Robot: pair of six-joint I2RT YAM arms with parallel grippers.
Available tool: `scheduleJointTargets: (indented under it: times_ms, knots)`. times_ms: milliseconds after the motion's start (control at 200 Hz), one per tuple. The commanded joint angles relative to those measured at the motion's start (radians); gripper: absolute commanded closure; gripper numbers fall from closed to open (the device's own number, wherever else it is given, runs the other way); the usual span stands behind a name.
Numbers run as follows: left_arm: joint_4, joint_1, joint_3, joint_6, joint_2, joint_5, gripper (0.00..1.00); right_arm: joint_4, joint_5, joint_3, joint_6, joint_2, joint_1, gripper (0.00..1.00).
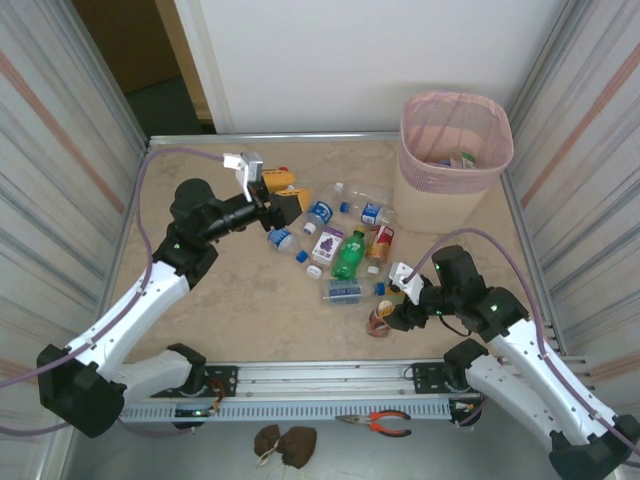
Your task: Put the plastic bottles in the bin
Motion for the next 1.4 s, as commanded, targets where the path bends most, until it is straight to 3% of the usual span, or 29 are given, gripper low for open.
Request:
scheduleJointTargets:
  times_ms: [0, 601, 867, 1268, 1393]
  knots:
    - [0.027, 0.012, -0.015, -0.009, -0.038, 0.01, 0.23, -0.002, -0.01, -0.015, -0.018, 0.005, 0.01, 0.45]
    - [0.03, 0.022, -0.016, -0.019, -0.038, 0.016, 0.23, -0.031, 0.002, 0.034, 0.0, 0.001, 0.012, 0.75]
    - [0.028, 0.025, -0.016, -0.02, -0.035, 0.014, 0.23, -0.037, 0.101, 0.174, 0.096, 0.034, -0.003, 0.76]
    - [0.028, 0.028, -0.013, -0.023, -0.03, 0.014, 0.23, -0.085, 0.005, 0.584, 0.402, 0.277, -0.264, 0.84]
    - [0.032, 0.031, -0.012, -0.029, -0.026, 0.014, 0.23, -0.083, -0.102, 0.752, 0.538, 0.406, -0.392, 0.88]
